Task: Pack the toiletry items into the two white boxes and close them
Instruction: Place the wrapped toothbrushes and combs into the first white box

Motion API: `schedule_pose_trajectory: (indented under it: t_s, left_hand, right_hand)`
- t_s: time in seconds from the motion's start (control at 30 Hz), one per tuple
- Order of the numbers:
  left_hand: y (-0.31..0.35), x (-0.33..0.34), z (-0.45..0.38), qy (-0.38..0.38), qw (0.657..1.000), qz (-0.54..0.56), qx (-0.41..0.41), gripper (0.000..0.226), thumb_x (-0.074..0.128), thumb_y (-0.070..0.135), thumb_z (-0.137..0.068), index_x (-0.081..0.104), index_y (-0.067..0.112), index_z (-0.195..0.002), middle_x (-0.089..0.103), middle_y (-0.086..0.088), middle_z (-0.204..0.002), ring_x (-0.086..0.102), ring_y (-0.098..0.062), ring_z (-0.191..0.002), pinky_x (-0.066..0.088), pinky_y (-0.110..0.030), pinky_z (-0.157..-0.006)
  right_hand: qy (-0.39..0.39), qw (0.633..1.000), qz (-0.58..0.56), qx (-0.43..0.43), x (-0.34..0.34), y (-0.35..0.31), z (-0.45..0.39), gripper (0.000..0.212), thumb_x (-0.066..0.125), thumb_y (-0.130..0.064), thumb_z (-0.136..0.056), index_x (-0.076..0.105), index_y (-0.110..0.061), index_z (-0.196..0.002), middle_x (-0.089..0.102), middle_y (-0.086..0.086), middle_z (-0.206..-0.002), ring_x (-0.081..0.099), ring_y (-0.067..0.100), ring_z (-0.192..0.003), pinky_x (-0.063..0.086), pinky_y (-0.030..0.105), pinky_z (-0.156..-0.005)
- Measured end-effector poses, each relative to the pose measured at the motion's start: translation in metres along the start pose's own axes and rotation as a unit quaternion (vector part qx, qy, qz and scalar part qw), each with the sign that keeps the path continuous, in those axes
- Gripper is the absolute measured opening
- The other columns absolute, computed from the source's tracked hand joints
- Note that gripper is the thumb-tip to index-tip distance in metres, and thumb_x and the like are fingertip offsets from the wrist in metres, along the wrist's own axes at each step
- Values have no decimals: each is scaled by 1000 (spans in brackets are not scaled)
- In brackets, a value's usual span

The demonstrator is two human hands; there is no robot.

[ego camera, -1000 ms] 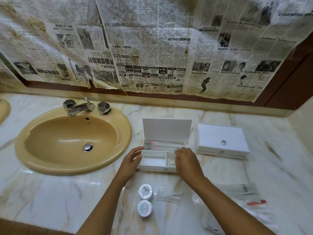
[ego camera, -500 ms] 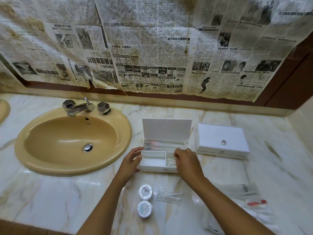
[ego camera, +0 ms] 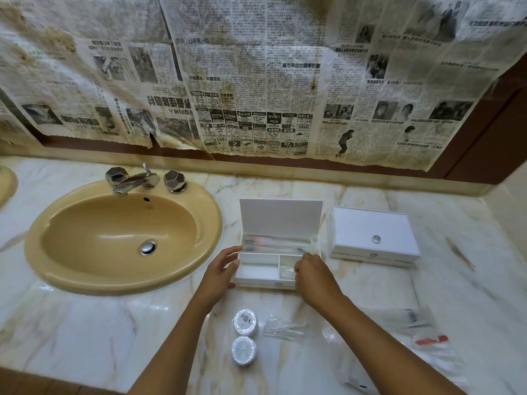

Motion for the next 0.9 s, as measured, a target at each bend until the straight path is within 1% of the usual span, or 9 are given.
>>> schedule_pose_trajectory:
  t_s: [0.07,0.17,0.27,0.37,0.47,0.53,0.63,0.73,0.9]
  left_hand:
    - [0,0,0,0,1000,0,0,26,51,21,-99,59,37,-118,57,18,-124,47,11,-115,56,-29,-72]
    - [-1,0,0,-1,1000,0,-1,26,51,22,-99,59,38,-118,57,19,-124,48,10,-115,56,-30,-74]
    - [-1,0,0,-1,1000,1,-1,26,51,22,-99,59,38,-118,57,19,-124,48,9,-116,55,-29,-73]
    - [-1,1,0,-2,1000,3,-1,26,51,23,-99,59,39,-117,56,20,-123,48,8,-116,54,-29,-74]
    - [-1,1,0,-2,1000,3,-2,26,51,23,-99,58,39,-117,56,20,-124,47,9,-116,55,-30,-75]
    - [-1,1,-1,-1,1000,1,-1,25,51,23,-99,58,39,-117,56,20,-124,47,9,-116,56,-32,-76]
    - [-2,0,-1,-2,1000,-2,-1,25,51,23,-99,58,39,-118,56,21,-124,47,9,-117,56,-33,-78]
    - [-1,1,-1,-1,1000,-2,3,25,52,23,-99,59,38,-118,56,22,-124,47,9,-117,57,-33,-76]
    - [-1,1,-1,2,1000,-4,5,25,52,23,-99,59,37,-119,55,22,-126,47,8,-118,56,-31,-75]
  right_hand:
    - [-1,1000,-10,-2,-2,-2,0,40,41,9,-84,27,-15,-55,40,4,-86,43,20,-84,30,25,-66]
    - [5,1000,-21,-6,-5,-4,1,39,39,0,-89,27,-18,-57,36,-3,-69,39,16,-70,24,23,-51]
    - [-13,999,-43,3,0,-2,5,27,37,-9,-94,40,-14,-68,42,-1,-68,37,14,-60,22,22,-47]
    - [-45,999,-27,-16,6,-6,10,27,31,-21,-101,45,-11,-80,50,3,-77,43,19,-68,26,24,-49]
    - [-39,999,-20,-19,5,-7,11,28,32,-24,-102,46,-11,-82,51,3,-79,47,20,-73,33,30,-59]
    - [-16,999,-26,-20,1,-8,11,27,34,-23,-101,49,-11,-81,53,3,-81,51,21,-79,36,29,-64]
    - [46,998,-28,-46,-11,-13,12,23,40,-19,-97,62,-10,-93,60,3,-95,54,19,-93,44,29,-76]
    - [81,990,-79,-83,-19,-23,19,20,47,-19,-95,64,-12,-102,61,0,-101,53,16,-96,44,27,-80]
    - [-12,985,-91,-144,0,-47,32,22,48,-20,-94,66,-18,-106,66,-1,-102,59,17,-96,46,28,-80]
Point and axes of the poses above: each hand's wrist, its own z-axis away from the middle knuckle, its own x-axis out of the palm, y = z × x, the point moved 9 cm from there along -z, towards the middle knuckle
